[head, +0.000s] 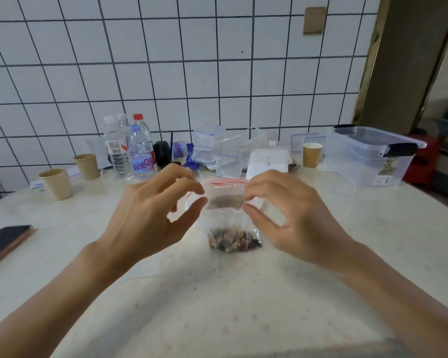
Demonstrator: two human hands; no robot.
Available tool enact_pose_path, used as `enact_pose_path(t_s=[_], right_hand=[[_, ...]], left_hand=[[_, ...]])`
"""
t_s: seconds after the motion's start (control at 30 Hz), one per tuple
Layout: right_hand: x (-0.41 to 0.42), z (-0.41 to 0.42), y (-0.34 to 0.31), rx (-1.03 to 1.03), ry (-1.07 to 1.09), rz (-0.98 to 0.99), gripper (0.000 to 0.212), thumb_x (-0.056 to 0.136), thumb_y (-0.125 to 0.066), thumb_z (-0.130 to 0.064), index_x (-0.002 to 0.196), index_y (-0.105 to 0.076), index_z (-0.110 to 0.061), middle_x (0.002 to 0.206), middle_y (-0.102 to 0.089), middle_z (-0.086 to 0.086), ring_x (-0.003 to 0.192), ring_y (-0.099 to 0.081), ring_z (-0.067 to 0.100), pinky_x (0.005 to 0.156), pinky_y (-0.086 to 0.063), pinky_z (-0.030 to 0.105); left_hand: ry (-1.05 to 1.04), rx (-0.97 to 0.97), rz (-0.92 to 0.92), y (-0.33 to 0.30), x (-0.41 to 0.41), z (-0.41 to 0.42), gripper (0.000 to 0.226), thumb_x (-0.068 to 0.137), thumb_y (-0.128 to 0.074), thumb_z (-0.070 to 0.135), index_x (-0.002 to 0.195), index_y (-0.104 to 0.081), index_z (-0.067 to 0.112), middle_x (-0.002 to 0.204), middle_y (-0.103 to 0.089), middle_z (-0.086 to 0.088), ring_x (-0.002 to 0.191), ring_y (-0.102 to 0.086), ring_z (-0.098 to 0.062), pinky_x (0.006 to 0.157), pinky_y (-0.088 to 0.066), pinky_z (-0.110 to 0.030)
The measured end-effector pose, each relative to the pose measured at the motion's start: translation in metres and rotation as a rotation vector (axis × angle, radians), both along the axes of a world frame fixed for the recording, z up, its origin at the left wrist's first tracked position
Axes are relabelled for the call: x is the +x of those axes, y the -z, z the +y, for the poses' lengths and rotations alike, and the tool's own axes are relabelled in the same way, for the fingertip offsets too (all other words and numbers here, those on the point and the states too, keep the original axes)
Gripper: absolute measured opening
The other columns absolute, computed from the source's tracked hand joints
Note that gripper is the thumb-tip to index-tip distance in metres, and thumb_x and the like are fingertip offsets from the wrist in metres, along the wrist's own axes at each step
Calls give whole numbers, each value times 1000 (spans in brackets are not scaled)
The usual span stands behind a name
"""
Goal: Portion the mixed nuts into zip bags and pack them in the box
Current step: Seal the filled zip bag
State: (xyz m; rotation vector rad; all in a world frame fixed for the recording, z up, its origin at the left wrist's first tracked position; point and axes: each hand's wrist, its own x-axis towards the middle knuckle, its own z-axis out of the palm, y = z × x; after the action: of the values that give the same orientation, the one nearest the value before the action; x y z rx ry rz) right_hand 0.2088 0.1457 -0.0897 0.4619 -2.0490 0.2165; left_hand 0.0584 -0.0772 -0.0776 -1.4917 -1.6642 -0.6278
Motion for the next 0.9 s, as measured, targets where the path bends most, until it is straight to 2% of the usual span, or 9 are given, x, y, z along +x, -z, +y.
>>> enact_pose_path(t_s=[0.13,0.2,0.3,0.4,0.53,0.63,0.73,0.83,0.9], right_hand=[[0,-7,6,416,130,-55,19,93,-69,-8,111,-72,-5,110,-71,10,103,-66,27,102,-46,36],[-5,-4,8,526,253,-126,32,87,-68,-3,119,-70,-7,113,-70,7,106,-67,25,113,-42,41],[-9,0,6,607,408,-251,49,81,-64,-1,129,-65,-11,109,-70,0,97,-69,20,119,-37,48],[-11,2,-3,573,441,-289,49,73,-73,0,119,-67,-11,95,-71,-2,86,-69,19,107,-48,43],[-13,-2,-20,377,362,-410,12,95,-63,-17,104,-57,-12,80,-60,-6,76,-61,26,99,-35,32],[-15,-5,-35,312,380,-499,14,102,-53,-30,99,-54,-16,84,-55,-7,78,-53,23,93,-38,33],[-15,-7,-51,275,389,-553,14,103,-52,-33,95,-53,-21,98,-63,-4,92,-58,21,90,-40,33],[-14,-6,-62,229,351,-567,18,102,-54,-34,89,-55,-21,86,-58,-11,85,-54,18,89,-36,31],[-13,-4,-67,216,330,-551,21,100,-55,-33,85,-59,-19,77,-52,-14,79,-51,16,81,-28,27]], left_hand=[[-12,-185,172,6,6,-3,18,97,-69,27,111,-75,19,115,-72,6,66,-63,-12,46,-52,-33],[-118,-304,168,8,4,1,29,97,-68,32,125,-69,25,123,-70,9,68,-68,-17,47,-53,-35],[-342,-472,138,9,-5,9,38,104,-50,44,140,-54,32,127,-65,12,84,-70,-23,59,-52,-36],[-388,-526,118,5,-16,13,36,104,-47,52,133,-56,34,116,-68,13,86,-70,-22,62,-49,-34],[-311,-480,24,-8,-20,17,40,96,-44,71,106,-59,35,89,-70,17,68,-62,-11,58,-52,-31],[-283,-442,37,-19,-21,20,37,96,-44,70,92,-55,34,85,-70,14,62,-54,-10,56,-52,-33],[-250,-414,12,-31,-22,18,39,96,-45,68,85,-58,33,85,-68,14,63,-57,-10,57,-52,-35],[-193,-401,1,-43,-24,13,43,96,-47,67,83,-65,31,85,-64,16,64,-55,-4,56,-47,-28],[-154,-406,-6,-50,-25,11,45,96,-46,67,85,-68,29,85,-64,16,63,-52,2,57,-45,-24]])
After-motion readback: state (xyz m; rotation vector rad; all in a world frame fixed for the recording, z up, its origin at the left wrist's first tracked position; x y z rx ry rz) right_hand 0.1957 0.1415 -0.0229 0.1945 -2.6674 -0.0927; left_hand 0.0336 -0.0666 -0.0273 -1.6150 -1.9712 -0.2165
